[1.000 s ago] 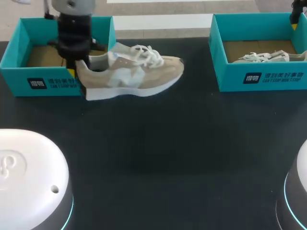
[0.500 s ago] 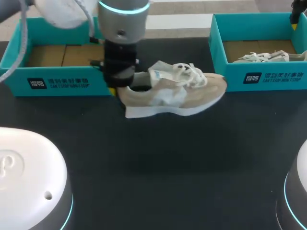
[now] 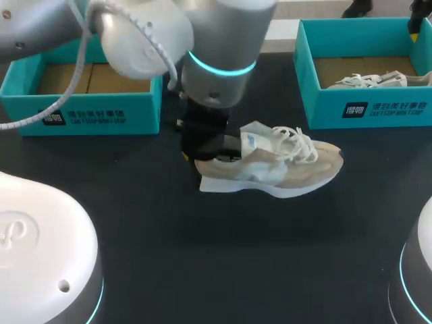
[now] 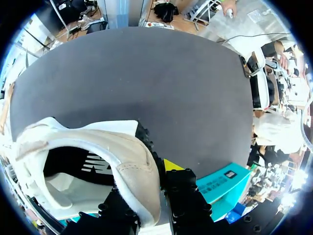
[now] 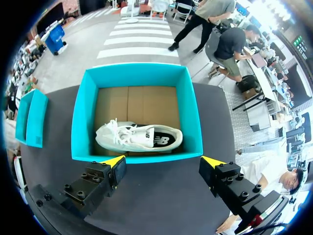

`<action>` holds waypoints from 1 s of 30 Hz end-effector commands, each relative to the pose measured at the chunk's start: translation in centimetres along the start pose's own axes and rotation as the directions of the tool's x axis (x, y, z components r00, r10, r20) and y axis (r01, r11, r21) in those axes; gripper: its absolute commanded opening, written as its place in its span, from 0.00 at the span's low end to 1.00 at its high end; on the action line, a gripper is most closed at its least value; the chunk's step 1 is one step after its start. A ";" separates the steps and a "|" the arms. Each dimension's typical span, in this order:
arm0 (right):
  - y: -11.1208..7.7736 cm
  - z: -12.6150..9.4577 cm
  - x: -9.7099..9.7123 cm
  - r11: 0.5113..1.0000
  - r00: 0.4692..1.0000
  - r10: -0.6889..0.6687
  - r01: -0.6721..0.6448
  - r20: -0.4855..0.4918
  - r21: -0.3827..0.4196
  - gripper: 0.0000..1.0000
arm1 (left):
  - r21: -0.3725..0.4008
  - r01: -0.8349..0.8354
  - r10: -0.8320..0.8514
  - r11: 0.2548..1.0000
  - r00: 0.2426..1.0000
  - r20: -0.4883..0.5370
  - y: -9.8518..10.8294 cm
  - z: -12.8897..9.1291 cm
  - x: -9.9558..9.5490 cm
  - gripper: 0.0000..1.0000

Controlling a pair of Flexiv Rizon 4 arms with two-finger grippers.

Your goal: Take the shoe out of the shoebox, open the shoe tongue, remove and reinsert the insole, then place the shoe into the shoebox

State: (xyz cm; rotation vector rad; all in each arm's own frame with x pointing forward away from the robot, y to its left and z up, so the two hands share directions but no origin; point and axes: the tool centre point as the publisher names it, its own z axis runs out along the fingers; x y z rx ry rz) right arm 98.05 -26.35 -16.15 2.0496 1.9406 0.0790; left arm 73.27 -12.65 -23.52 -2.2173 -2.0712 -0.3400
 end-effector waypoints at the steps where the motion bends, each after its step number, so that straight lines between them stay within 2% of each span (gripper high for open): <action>1: -0.1 0.0 0.0 1.000 1.000 0.001 -0.001 0.000 -0.002 1.00 | -0.001 0.011 -0.012 1.000 1.000 -0.008 -0.4 2.5 -0.7 0.00; 5: -0.1 0.0 0.0 1.000 1.000 0.001 -0.001 0.000 -0.002 1.00 | 0.019 0.032 -0.032 0.999 0.999 -0.002 -0.5 5.0 -1.3 0.00; 8: -0.1 0.0 0.0 1.000 1.000 0.001 -0.001 0.000 -0.002 1.00 | -0.017 0.021 -0.021 1.000 1.000 -0.010 -0.4 6.8 -2.0 0.00; 11: -0.1 0.0 0.0 1.000 1.000 0.001 -0.001 0.000 -0.002 1.00 | -0.044 0.033 -0.035 0.998 0.999 -0.030 -0.2 7.8 -2.3 0.00; 15: -0.1 0.0 0.0 1.000 1.000 0.001 -0.001 0.000 -0.002 1.00 | -0.043 0.036 -0.038 0.998 0.998 -0.047 -0.3 9.0 -2.6 0.00; 25: -0.1 0.0 0.0 1.000 1.000 0.001 -0.001 0.000 -0.002 1.00 | 0.034 0.080 -0.077 0.996 0.993 -0.085 -1.1 12.5 -2.1 0.00; 30: -0.1 0.0 0.0 1.000 1.000 0.001 -0.001 0.000 -0.002 1.00 | 0.043 0.073 -0.068 0.996 0.992 -0.106 -1.2 13.6 -2.1 0.00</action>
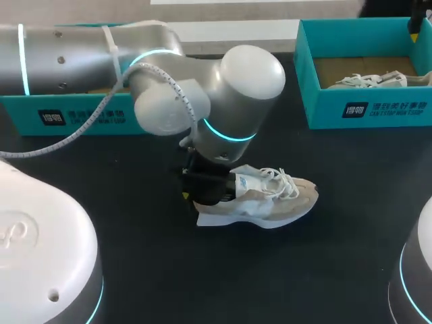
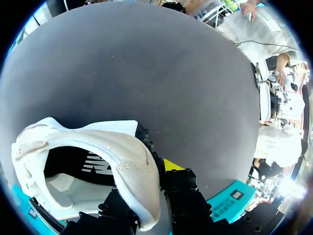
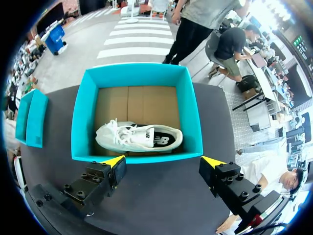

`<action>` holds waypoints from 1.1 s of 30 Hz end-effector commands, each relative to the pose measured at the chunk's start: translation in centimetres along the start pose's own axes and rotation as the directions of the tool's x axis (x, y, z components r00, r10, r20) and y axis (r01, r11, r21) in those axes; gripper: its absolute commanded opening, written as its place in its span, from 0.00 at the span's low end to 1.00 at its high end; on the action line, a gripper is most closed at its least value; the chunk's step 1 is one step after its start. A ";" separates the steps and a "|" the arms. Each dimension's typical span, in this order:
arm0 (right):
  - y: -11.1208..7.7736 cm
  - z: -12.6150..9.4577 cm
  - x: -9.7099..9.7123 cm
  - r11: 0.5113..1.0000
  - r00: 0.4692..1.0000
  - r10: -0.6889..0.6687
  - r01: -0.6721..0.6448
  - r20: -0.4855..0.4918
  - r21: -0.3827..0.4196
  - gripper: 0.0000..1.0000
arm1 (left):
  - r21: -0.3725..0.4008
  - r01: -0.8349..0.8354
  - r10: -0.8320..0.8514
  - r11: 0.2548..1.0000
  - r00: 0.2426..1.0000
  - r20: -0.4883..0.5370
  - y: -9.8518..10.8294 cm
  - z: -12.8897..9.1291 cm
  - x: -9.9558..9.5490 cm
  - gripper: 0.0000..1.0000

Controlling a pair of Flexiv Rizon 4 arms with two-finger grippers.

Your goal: Take the shoe out of the shoebox, open the shoe tongue, remove and reinsert the insole, then place the shoe into the shoebox

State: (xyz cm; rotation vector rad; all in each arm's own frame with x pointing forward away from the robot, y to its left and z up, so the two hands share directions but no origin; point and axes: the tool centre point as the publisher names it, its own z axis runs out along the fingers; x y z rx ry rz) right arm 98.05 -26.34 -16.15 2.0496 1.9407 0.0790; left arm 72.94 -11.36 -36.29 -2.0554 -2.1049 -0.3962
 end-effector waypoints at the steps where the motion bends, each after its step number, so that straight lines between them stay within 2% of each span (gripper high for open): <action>1: -0.1 0.0 0.0 1.000 1.000 0.001 -0.001 0.000 -0.002 1.00 | 0.006 -0.022 0.022 1.000 1.000 -0.010 0.3 1.1 -0.7 0.00; 5: -0.1 0.0 0.0 1.000 1.000 0.001 -0.001 0.000 -0.002 1.00 | 0.020 -0.041 0.041 0.999 0.999 -0.001 0.2 1.8 -0.6 0.00; 7: -0.1 0.0 0.0 1.000 1.000 0.001 -0.001 0.000 -0.002 1.00 | 0.024 -0.047 0.047 0.999 0.999 0.002 0.1 2.0 -0.6 0.39; 8: -0.1 0.0 0.0 1.000 1.000 0.001 -0.001 0.000 -0.002 1.00 | 0.036 -0.050 0.050 0.998 0.999 0.008 0.0 2.0 -0.6 0.48; 10: -0.1 0.0 0.0 1.000 1.000 0.001 -0.001 0.000 -0.002 1.00 | 0.039 -0.052 0.051 0.998 0.998 0.023 -0.1 1.8 -0.3 0.84; 11: -0.1 0.0 0.0 1.000 1.000 0.001 -0.001 0.000 -0.002 1.00 | 0.037 -0.052 0.051 0.998 0.998 0.038 -0.1 1.5 -0.1 0.97; 14: -0.1 0.0 0.0 1.000 1.000 0.001 -0.001 0.000 -0.002 1.00 | 0.029 -0.049 0.047 0.998 0.996 0.074 -0.3 0.4 0.5 1.00; 20: -0.1 0.0 0.0 1.000 1.000 0.001 -0.001 0.000 -0.002 1.00 | 0.073 -0.001 -0.016 0.997 0.973 0.232 -0.6 -2.2 2.1 1.00; 23: -0.1 0.0 0.0 1.000 1.000 0.001 -0.001 0.000 -0.002 1.00 | 0.115 0.045 -0.079 0.992 0.948 0.307 -0.7 -3.2 3.0 1.00; 26: -0.1 0.0 0.0 1.000 1.000 0.001 -0.001 0.000 -0.002 1.00 | 0.206 0.090 -0.165 0.974 0.908 0.385 -0.7 -4.2 4.3 1.00; 31: -0.1 0.0 0.0 1.000 1.000 0.001 -0.001 0.000 -0.002 1.00 | 0.292 0.173 -0.285 0.941 0.871 0.399 -1.1 -5.4 6.5 1.00; 33: -0.1 0.0 0.0 1.000 1.000 0.001 -0.001 0.000 -0.002 1.00 | 0.301 0.169 -0.284 0.938 0.875 0.393 -1.4 -5.6 6.8 1.00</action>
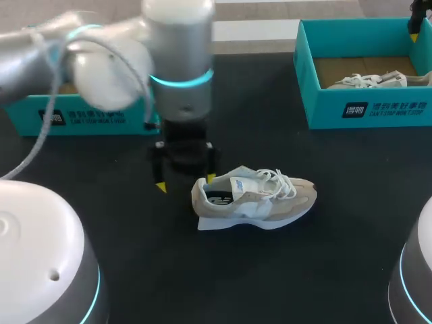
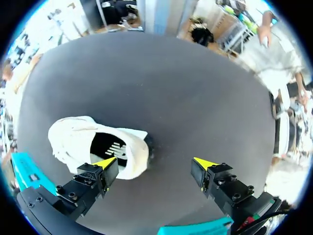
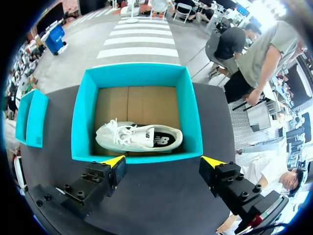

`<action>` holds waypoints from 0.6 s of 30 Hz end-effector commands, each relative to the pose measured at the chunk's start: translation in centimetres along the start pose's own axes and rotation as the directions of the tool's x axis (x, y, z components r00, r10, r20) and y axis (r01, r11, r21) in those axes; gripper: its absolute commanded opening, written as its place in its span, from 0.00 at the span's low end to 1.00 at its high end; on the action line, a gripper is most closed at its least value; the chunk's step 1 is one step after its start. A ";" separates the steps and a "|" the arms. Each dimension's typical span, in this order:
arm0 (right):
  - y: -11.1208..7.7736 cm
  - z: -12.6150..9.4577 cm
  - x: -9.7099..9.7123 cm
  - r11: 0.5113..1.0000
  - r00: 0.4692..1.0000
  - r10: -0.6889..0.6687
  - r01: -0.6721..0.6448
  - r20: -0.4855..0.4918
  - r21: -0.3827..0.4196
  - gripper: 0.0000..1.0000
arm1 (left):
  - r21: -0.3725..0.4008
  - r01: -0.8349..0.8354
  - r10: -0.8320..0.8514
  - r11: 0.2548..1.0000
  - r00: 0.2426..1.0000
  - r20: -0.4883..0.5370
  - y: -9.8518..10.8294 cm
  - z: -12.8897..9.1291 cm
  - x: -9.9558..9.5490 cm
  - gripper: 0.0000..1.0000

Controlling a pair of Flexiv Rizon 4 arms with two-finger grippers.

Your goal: Take the shoe out of the shoebox, open the shoe tongue, remove and reinsert the insole, then place the shoe into the shoebox

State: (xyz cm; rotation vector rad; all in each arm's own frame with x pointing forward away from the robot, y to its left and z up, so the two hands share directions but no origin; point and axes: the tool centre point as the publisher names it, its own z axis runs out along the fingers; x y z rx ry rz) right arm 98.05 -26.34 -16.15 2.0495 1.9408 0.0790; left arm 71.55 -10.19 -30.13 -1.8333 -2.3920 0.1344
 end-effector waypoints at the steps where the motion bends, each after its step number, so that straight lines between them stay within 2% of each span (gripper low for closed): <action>1: -0.1 0.0 0.0 1.000 1.000 0.001 -0.001 0.000 -0.002 1.00 | 0.025 0.006 -0.010 1.000 0.985 0.173 0.3 -1.0 3.6 1.00; 12: -0.1 0.0 0.0 1.000 1.000 0.001 -0.001 0.000 -0.002 1.00 | 0.025 0.006 -0.010 1.000 0.985 0.173 0.3 -1.0 3.6 1.00; 18: -0.1 0.0 0.0 1.000 1.000 0.001 -0.001 0.000 -0.002 1.00 | 0.249 0.265 -0.327 0.931 0.910 0.254 2.0 -1.3 6.0 1.00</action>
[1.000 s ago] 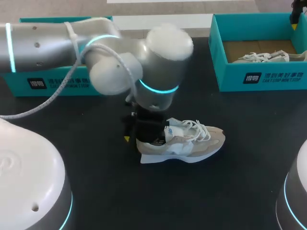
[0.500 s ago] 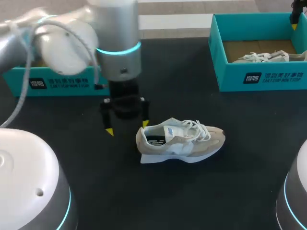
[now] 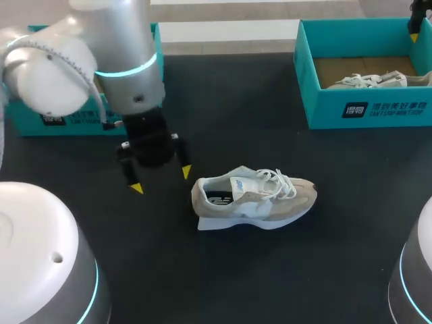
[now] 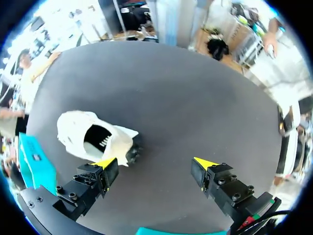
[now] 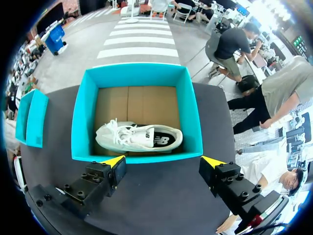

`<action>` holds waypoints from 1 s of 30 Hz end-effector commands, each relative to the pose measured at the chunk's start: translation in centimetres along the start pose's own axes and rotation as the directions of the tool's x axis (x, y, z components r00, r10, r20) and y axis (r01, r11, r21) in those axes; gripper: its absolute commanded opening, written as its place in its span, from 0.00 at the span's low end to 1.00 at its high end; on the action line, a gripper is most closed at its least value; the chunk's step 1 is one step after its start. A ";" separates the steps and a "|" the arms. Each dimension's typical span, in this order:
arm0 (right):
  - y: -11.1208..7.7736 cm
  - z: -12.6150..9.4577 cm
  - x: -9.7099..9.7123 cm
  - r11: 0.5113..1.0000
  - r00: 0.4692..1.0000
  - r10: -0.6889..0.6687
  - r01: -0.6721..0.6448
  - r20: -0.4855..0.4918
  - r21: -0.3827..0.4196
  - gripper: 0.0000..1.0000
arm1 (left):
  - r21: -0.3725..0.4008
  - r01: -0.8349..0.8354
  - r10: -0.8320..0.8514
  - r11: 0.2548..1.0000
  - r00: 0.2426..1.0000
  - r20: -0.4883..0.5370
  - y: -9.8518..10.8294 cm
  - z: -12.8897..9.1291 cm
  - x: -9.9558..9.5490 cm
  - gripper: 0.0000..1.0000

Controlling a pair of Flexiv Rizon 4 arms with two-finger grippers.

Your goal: Take the shoe out of the shoebox, open the shoe tongue, remove and reinsert the insole, then place the shoe into the shoebox

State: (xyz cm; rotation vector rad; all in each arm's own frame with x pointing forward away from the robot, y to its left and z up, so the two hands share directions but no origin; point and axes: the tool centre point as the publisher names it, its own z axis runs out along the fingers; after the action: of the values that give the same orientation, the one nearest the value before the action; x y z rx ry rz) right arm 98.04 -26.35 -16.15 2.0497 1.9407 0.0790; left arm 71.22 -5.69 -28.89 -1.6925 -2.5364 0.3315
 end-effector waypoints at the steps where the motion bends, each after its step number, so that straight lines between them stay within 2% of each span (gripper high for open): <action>1: -0.1 0.0 0.0 1.000 1.000 0.001 -0.001 0.000 -0.002 1.00 | 0.174 0.225 -0.255 0.959 0.952 0.170 1.9 -0.5 1.5 1.00; 6: -0.1 0.0 0.0 1.000 1.000 0.001 -0.001 0.000 -0.002 1.00 | 0.261 0.393 -0.452 0.882 0.862 0.228 3.9 -0.4 2.3 1.00; 7: -0.1 0.0 0.0 1.000 1.000 0.001 -0.001 0.000 -0.002 1.00 | 0.306 0.419 -0.494 0.855 0.837 0.236 4.1 -0.3 2.4 1.00; 8: -0.1 0.0 0.0 1.000 1.000 0.001 -0.001 0.000 -0.002 1.00 | 0.296 0.461 -0.531 0.837 0.815 0.231 4.5 -0.2 2.6 1.00; 9: -0.1 0.0 0.0 1.000 1.000 0.001 -0.001 0.000 -0.002 1.00 | 0.345 0.467 -0.558 0.814 0.795 0.240 4.7 0.0 2.9 1.00; 10: -0.1 0.0 0.0 1.000 1.000 0.001 -0.001 0.000 -0.002 1.00 | 0.355 0.493 -0.587 0.794 0.772 0.242 4.7 0.2 3.2 1.00; 26: -0.1 0.0 0.0 1.000 1.000 0.001 -0.001 0.000 -0.002 1.00 | 0.355 0.493 -0.587 0.794 0.772 0.242 4.7 0.2 3.2 1.00; 27: -0.1 0.0 0.0 1.000 1.000 0.001 -0.001 0.000 -0.002 1.00 | 0.413 0.509 -0.632 0.755 0.733 0.252 4.5 0.3 3.3 1.00; 30: -0.1 0.0 0.0 1.000 1.000 0.001 -0.001 0.000 -0.002 1.00 | 0.509 0.551 -0.731 0.661 0.624 0.274 4.1 0.9 3.4 1.00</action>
State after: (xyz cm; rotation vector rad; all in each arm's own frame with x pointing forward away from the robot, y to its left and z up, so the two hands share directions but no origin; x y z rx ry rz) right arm 98.05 -26.34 -16.15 2.0495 1.9408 0.0790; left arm 73.89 -1.55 -29.97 -0.6835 -2.8449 0.9742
